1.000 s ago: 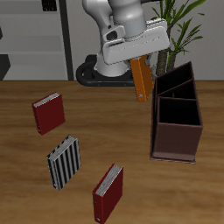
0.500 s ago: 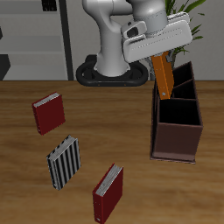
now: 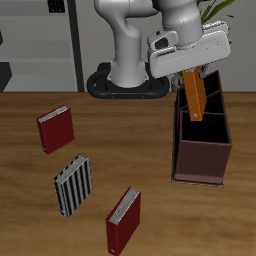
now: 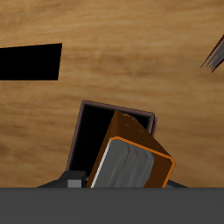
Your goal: Place the orange book into the left desk caddy's right compartment
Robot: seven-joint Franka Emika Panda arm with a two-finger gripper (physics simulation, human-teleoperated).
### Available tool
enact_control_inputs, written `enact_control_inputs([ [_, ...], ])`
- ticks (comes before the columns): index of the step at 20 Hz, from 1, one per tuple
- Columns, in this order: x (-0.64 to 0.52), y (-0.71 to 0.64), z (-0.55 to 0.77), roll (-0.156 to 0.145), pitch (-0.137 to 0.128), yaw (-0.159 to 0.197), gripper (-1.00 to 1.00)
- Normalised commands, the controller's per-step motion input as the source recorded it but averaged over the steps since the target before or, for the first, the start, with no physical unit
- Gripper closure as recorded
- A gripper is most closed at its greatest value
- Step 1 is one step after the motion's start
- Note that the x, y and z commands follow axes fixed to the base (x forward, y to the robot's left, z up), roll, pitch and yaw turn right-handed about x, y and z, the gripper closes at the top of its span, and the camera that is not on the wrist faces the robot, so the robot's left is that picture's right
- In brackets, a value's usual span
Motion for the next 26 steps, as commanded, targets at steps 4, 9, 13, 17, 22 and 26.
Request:
enact_control_inputs([
  [4,0.10,0.23,-0.16,-0.019,0.035,-0.043,1.00],
  [9,0.04,0.29,-0.14,-0.002,0.038,-0.010,1.00],
  [13,0.08,0.30,-0.08,-0.018,0.025,-0.005,1.00],
  [17,0.03,0.13,-0.07,-0.016,0.026,-0.015,1.00],
  [22,0.04,0.06,-0.07,-0.022,0.016,-0.011,1.00],
  [26,0.02,-0.04,-0.07,-0.014,0.012,-0.012,1.00],
])
